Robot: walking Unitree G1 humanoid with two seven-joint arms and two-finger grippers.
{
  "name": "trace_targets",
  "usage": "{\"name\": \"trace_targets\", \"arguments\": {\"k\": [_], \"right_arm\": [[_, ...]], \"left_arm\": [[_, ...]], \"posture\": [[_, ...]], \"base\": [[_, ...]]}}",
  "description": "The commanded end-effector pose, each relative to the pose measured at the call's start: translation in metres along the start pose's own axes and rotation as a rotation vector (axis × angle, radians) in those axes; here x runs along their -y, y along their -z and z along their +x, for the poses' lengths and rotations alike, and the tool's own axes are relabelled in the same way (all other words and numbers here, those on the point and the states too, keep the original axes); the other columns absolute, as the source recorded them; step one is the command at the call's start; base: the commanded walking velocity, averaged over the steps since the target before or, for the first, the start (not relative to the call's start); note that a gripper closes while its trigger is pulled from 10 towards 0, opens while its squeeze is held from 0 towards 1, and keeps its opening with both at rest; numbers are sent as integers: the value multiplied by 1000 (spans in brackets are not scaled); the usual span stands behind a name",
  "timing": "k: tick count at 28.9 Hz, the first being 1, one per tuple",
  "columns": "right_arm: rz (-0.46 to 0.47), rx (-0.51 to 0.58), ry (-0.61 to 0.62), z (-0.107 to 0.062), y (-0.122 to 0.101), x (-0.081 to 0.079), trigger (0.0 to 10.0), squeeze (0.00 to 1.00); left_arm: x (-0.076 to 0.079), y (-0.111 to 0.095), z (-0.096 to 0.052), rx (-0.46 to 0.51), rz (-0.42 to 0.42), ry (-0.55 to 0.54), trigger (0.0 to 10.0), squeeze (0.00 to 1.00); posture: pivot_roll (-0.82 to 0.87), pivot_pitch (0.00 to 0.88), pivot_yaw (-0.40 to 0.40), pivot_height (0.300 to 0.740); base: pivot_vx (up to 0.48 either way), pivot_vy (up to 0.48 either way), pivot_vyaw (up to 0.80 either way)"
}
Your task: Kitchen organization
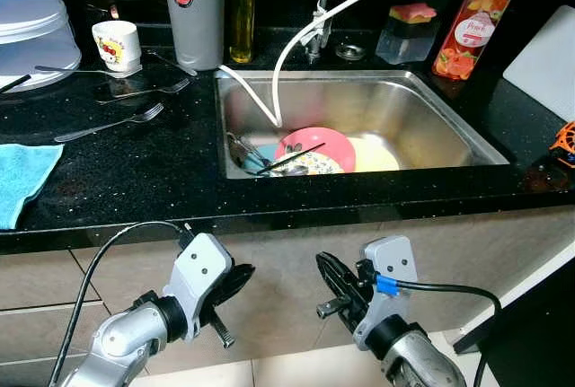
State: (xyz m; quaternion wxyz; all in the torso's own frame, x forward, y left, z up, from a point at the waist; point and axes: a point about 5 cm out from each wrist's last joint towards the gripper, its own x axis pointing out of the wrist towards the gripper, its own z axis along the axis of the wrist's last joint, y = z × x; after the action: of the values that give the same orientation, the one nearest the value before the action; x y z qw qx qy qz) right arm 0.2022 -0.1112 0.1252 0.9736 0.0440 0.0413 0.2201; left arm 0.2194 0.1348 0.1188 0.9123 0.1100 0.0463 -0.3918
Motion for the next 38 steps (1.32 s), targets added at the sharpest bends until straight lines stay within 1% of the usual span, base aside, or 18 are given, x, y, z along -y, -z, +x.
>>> {"name": "trace_targets", "arguments": {"k": [1, 29, 32, 33, 36, 37, 38], "right_arm": [[-9, 7, 10, -1, -1, 4, 10000, 0], [0, 13, 10, 0, -2, 1, 10000, 0], [0, 13, 8, 1, -2, 1, 10000, 0], [0, 13, 6, 2, -2, 1, 10000, 0], [0, 13, 5, 2, -2, 1, 10000, 0], [0, 13, 0, 4, -2, 0, 10000, 0], [1, 13, -1, 5, -2, 0, 10000, 0]], "left_arm": [[4, -3, 3, 10, 0, 16, 10000, 0], [2, -2, 1, 3, -1, 18, 10000, 0], [1, -3, 1, 6, -2, 19, 10000, 0], [0, -7, 1, 12, 10, 30, 10000, 0], [0, -9, 1, 16, 17, 37, 10000, 0], [-4, -16, 4, 42, -28, 24, 10000, 0], [-6, -19, 6, 52, -49, 17, 10000, 0]], "posture": [[131, 8, -45, 740], [137, 14, -39, 740], [141, 20, -47, 740], [142, 24, -53, 740], [143, 25, -55, 740], [157, 22, -65, 740], [157, 22, -65, 740]], "base": [[0, 0, 0], [0, 0, 0], [0, 0, 0], [0, 0, 0], [0, 0, 0], [0, 0, 0], [0, 0, 0]]}}
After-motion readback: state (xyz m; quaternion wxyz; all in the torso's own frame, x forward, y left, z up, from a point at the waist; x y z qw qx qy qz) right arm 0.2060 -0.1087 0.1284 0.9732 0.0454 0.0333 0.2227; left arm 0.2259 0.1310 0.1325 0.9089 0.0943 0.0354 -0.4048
